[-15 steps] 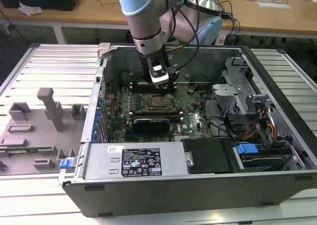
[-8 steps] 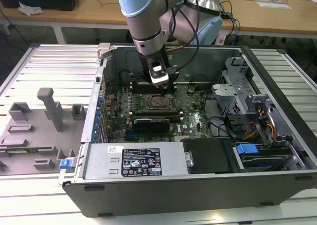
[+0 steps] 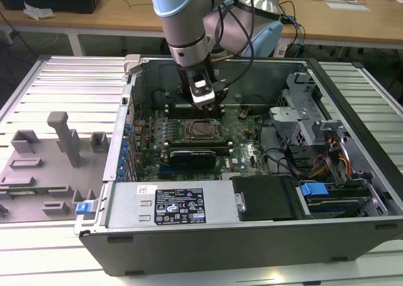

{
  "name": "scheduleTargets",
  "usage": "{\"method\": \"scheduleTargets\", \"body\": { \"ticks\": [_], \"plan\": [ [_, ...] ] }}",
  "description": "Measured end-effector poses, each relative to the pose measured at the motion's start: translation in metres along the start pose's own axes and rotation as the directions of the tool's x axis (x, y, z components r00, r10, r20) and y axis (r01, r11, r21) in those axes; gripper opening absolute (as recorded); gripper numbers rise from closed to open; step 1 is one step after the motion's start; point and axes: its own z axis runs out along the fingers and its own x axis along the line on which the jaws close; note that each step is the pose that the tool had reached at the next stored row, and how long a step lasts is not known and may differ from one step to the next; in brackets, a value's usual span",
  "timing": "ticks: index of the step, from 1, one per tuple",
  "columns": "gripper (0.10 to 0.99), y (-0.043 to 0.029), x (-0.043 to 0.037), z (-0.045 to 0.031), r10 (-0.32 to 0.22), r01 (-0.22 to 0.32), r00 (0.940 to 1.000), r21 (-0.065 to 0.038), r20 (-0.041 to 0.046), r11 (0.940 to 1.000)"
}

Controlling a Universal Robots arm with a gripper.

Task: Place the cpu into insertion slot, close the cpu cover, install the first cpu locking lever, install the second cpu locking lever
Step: 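Install the first cpu locking lever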

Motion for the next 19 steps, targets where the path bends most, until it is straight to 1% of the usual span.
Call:
{"method": "scheduleTargets", "body": {
  "ticks": [4,8,9,10,11,12,14,15,16,19],
  "plan": [
    [0.106,0.0010,-0.0013,-0.0053,-0.001,0.001,1.0000,0.004,0.0015,1.0000],
    [0.106,0.0010,-0.0014,-0.0056,-0.002,0.002,1.0000,0.005,0.0020,1.0000],
    [0.106,0.0010,-0.0013,-0.0056,-0.002,0.001,1.0000,0.006,0.0010,1.0000],
    [0.106,0.0011,-0.0013,-0.0056,-0.002,0.002,1.0000,0.009,-0.0023,1.0000],
    [0.106,0.0012,-0.0013,-0.0055,-0.002,0.002,1.0000,0.013,-0.0081,0.9999],
    [0.106,0.0012,-0.0013,-0.0054,-0.001,0.002,0.9999,0.018,-0.0161,0.9998],
    [0.106,0.0013,-0.0014,-0.0050,0.000,0.001,0.9993,0.031,-0.0376,0.9995],
    [0.106,0.0012,-0.0014,-0.0047,0.001,0.002,0.9987,0.040,-0.0518,0.9992],
    [0.106,0.0012,-0.0014,-0.0047,0.001,0.002,0.9985,0.042,-0.0543,0.9991],
    [0.106,0.0012,-0.0014,-0.0047,0.001,0.002,0.9985,0.042,-0.0544,0.9991]
  ]
}}
